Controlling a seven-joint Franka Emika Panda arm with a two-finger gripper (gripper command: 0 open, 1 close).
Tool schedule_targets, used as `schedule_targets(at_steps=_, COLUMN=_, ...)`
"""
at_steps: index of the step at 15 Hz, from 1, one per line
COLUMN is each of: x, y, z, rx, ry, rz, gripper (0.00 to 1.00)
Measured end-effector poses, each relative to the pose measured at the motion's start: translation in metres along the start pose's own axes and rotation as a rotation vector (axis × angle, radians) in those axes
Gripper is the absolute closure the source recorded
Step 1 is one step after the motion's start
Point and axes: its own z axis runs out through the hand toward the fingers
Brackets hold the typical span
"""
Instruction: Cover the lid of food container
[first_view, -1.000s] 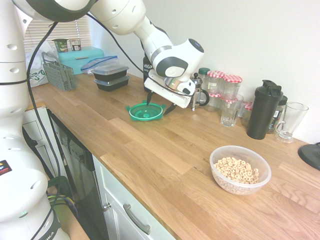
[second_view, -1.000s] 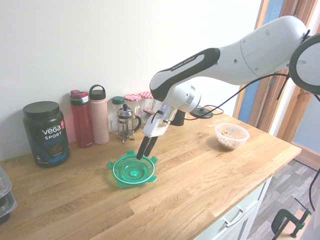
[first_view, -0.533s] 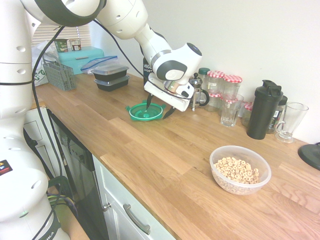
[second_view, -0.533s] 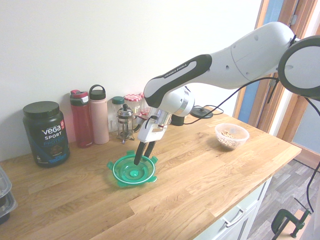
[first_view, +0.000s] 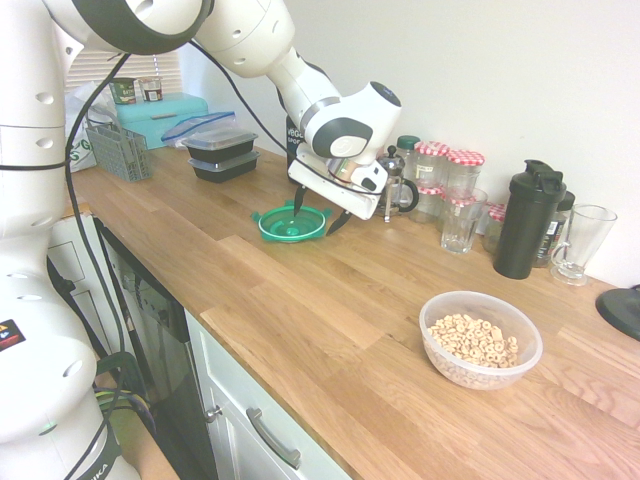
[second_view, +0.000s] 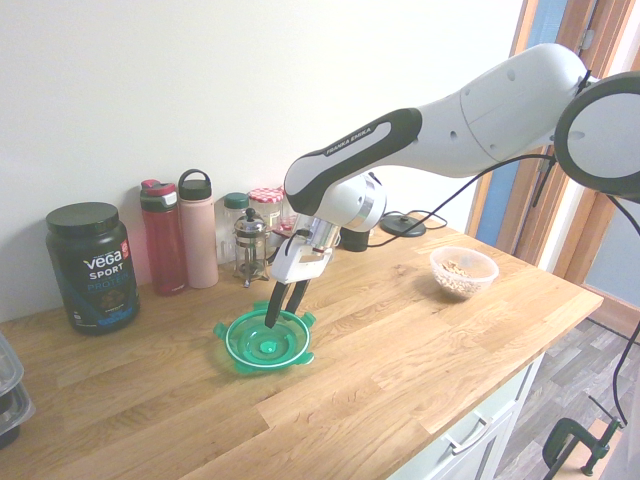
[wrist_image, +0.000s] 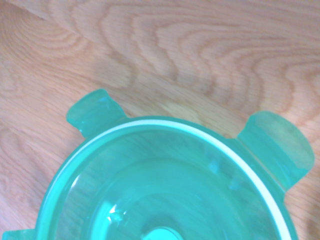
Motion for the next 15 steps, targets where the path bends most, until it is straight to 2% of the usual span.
schedule_targets(at_steps=15, x=0.0045, y=0.0048, z=0.0089, rx=-0.022, ry=-0.005, rz=0.008, gripper=1.00)
